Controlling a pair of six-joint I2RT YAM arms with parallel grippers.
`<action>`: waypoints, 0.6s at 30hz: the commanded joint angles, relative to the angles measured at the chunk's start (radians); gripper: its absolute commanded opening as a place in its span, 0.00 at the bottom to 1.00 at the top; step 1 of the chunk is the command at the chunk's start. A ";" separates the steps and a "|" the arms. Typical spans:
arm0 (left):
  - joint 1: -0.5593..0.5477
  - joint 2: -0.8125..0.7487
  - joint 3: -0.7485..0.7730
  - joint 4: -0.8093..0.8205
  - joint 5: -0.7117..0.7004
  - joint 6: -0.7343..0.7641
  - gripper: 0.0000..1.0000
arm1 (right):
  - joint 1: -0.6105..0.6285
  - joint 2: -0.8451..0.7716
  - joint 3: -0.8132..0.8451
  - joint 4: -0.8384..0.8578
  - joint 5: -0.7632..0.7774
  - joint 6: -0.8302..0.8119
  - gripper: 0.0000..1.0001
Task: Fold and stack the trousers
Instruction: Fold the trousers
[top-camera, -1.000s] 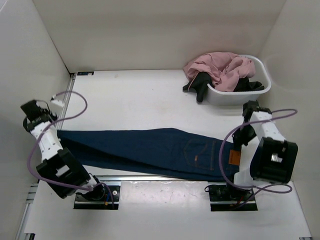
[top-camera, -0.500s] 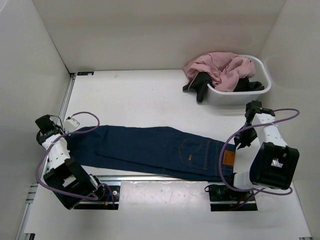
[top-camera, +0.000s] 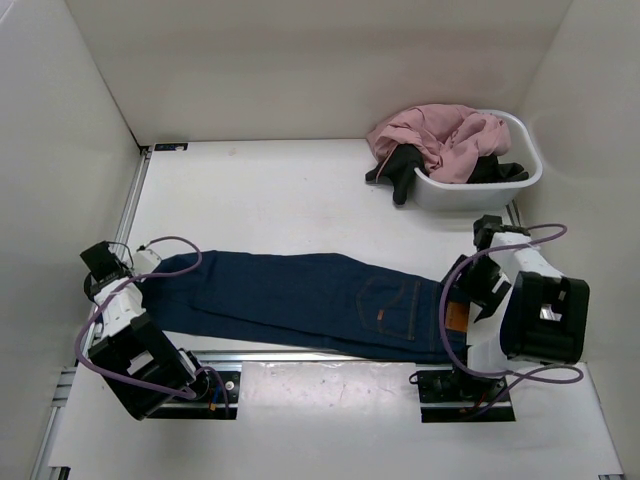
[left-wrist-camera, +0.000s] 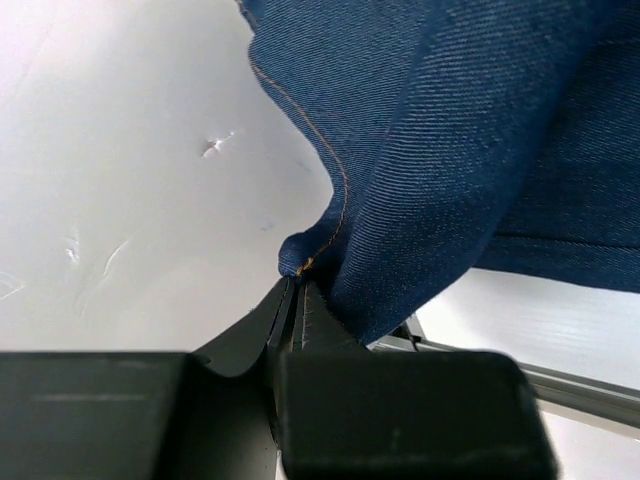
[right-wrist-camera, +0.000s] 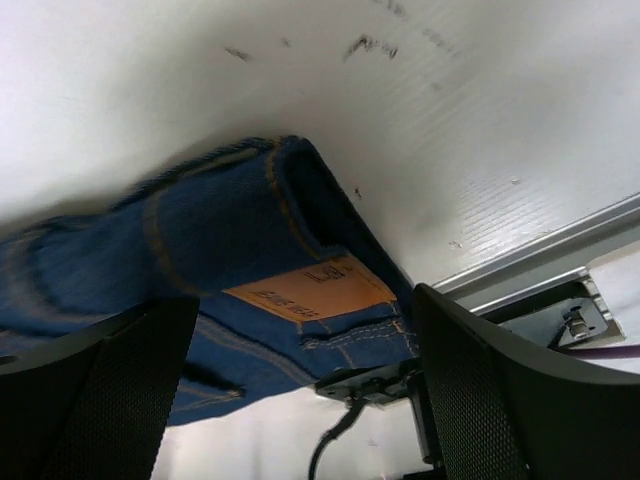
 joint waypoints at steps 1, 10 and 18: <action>0.008 -0.018 0.014 0.037 -0.018 0.009 0.14 | 0.018 0.068 -0.059 0.049 -0.040 -0.040 0.92; 0.018 -0.018 0.033 0.037 -0.007 -0.025 0.14 | 0.021 0.190 -0.022 0.135 -0.064 0.015 0.26; -0.065 -0.008 0.100 0.037 0.125 -0.126 0.14 | -0.063 0.381 0.224 0.120 -0.026 0.061 0.00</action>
